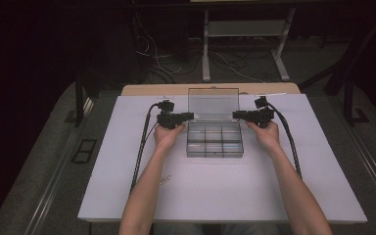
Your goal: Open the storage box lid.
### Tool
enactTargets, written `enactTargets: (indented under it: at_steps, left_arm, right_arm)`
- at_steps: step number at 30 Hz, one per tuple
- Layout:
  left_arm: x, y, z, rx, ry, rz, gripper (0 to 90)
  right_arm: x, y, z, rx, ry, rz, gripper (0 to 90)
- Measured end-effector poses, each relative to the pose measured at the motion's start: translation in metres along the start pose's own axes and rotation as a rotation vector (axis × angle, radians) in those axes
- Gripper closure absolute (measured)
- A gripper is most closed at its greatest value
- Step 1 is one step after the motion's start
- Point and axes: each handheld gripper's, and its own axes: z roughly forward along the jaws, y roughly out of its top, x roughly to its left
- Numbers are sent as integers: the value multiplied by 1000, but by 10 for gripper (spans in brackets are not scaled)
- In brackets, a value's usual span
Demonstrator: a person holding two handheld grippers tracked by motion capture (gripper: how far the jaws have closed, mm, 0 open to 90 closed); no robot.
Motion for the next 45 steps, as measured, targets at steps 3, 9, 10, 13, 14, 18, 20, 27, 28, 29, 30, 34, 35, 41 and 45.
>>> enactTargets:
  at_steps: [3, 9, 10, 13, 14, 18, 20, 27, 28, 29, 30, 34, 35, 41, 45]
  left_arm:
    - [2, -2, 0, -4, -5, -19, 716]
    - [4, -4, 0, -7, -9, -44, 697]
    - [4, -4, 0, -6, -9, -44, 697]
    - [5, -5, 1, 1, 10, -44, 658]
    - [6, -5, 1, 7, 21, -37, 656]
    - [5, -7, 2, 15, 33, -31, 661]
    - [5, -7, 3, 12, 36, -34, 651]
    - [6, -6, 0, 19, 45, -31, 585]
    - [6, -6, 0, 18, 47, -25, 569]
    - [6, -6, -1, 17, 46, -27, 557]
    - [6, -7, -1, 14, 43, -26, 547]
    - [6, -7, -4, 11, 35, -15, 494]
    - [6, -7, -5, 13, 33, -10, 474]
    - [4, -5, -15, -22, 19, -3, 396]
    - [2, -4, -19, -11, 16, -2, 330]
  right_arm:
    - [0, 0, 1, 4, -6, 3, 667]
    - [-1, -2, 3, -3, -15, 23, 649]
    - [-1, -2, 3, -3, -15, 23, 649]
    - [-4, -5, 5, -6, -16, 44, 605]
    - [-5, -6, 5, -3, -19, 52, 586]
    - [-5, -9, 7, 10, -41, 45, 590]
    - [-3, -9, 8, 12, -51, 46, 556]
    - [0, -9, 6, 20, -76, 35, 469]
    - [1, -8, 6, 18, -77, 37, 456]
    - [1, -8, 5, 17, -79, 35, 432]
    - [1, -8, 4, 15, -79, 34, 407]
    - [3, -7, -1, 18, -104, 30, 289]
    - [5, -6, -2, 21, -113, 31, 270]
    - [8, -6, -15, -1, -121, 32, 210]
    - [11, -8, -21, 3, -115, 20, 178]
